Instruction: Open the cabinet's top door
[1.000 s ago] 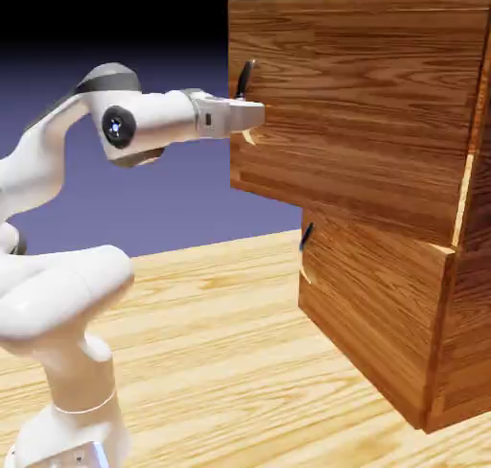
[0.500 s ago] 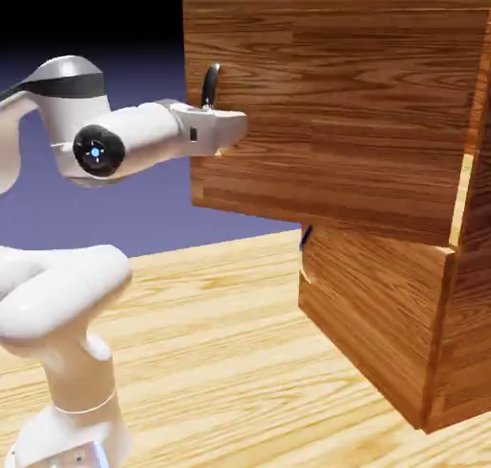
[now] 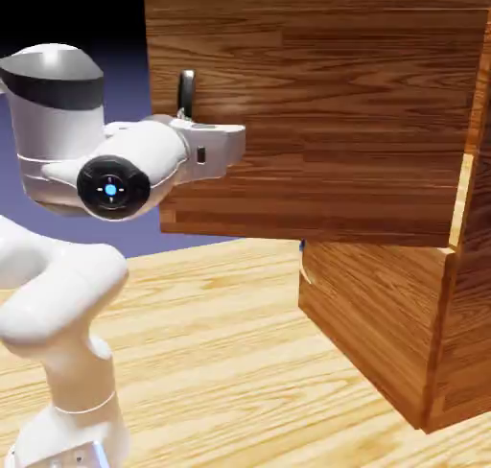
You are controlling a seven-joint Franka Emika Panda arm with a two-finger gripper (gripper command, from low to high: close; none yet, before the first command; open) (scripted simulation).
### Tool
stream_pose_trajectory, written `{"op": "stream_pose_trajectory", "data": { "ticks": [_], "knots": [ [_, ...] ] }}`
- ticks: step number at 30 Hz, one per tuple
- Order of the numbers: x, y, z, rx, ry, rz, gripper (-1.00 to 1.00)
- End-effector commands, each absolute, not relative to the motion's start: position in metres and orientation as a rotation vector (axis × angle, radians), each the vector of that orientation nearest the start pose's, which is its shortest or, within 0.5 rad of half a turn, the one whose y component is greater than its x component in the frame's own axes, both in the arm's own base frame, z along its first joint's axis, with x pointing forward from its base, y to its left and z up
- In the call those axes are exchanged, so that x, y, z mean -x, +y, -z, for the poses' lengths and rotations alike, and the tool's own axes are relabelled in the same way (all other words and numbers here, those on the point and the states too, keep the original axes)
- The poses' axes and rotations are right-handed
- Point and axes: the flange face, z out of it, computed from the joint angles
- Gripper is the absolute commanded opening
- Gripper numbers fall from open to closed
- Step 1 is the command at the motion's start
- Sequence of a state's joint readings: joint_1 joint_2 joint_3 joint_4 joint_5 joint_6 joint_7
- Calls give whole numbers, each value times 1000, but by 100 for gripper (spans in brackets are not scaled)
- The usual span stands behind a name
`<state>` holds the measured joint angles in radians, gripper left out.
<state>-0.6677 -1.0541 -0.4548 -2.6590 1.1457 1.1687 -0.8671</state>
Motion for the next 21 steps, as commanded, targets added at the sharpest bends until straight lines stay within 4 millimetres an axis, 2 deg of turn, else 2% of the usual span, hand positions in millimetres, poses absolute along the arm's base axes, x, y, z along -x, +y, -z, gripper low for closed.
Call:
{"op": "stream_pose_trajectory", "data": {
  "ticks": [1, 7, 13, 17, 21],
  "knots": [
    [-141, -154, -594, 1632, -278, 957, -100],
    [-139, -218, -594, 1589, -389, 849, -100],
    [-144, -275, -594, 1546, -487, 749, -100],
    [-150, -307, -594, 1521, -540, 693, -100],
    [-156, -329, -593, 1501, -578, 654, -100]
  ]
}}
